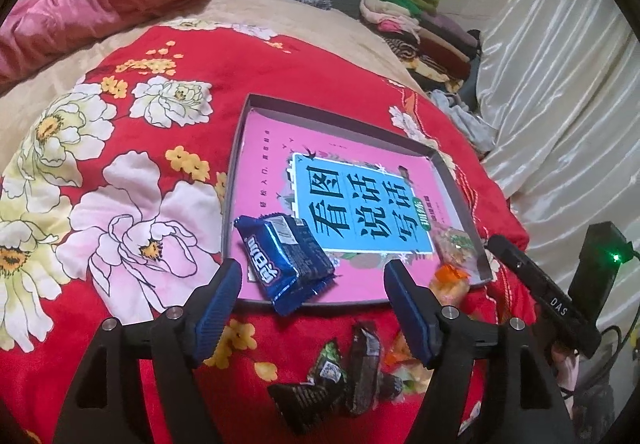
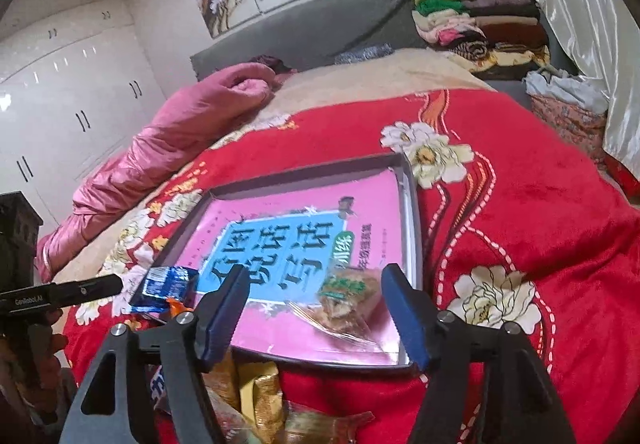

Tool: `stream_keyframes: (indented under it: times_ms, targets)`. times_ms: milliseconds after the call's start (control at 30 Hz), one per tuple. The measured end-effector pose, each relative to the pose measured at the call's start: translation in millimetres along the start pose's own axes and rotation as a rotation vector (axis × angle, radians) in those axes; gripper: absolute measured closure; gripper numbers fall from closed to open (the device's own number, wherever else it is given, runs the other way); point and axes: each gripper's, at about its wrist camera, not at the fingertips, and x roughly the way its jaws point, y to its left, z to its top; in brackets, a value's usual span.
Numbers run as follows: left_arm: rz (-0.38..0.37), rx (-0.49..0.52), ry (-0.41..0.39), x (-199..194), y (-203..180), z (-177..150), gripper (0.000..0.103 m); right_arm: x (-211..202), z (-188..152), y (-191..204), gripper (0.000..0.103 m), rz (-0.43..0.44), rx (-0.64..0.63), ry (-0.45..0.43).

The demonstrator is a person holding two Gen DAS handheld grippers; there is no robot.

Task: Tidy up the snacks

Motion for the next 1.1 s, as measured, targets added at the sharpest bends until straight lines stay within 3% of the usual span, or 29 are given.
stream_keyframes:
  times_ms: [433, 1100]
  targets:
    - [0.056, 0.096, -0.005, -13, -5, -13, 0.023, -3, 1, 10, 0.029, 0.025, -0.037, -0.010]
    - [0.067, 0.094, 0.068, -11, 6, -33, 0.023, -9, -6, 24, 0.029, 0.037, -0.094, 0.006]
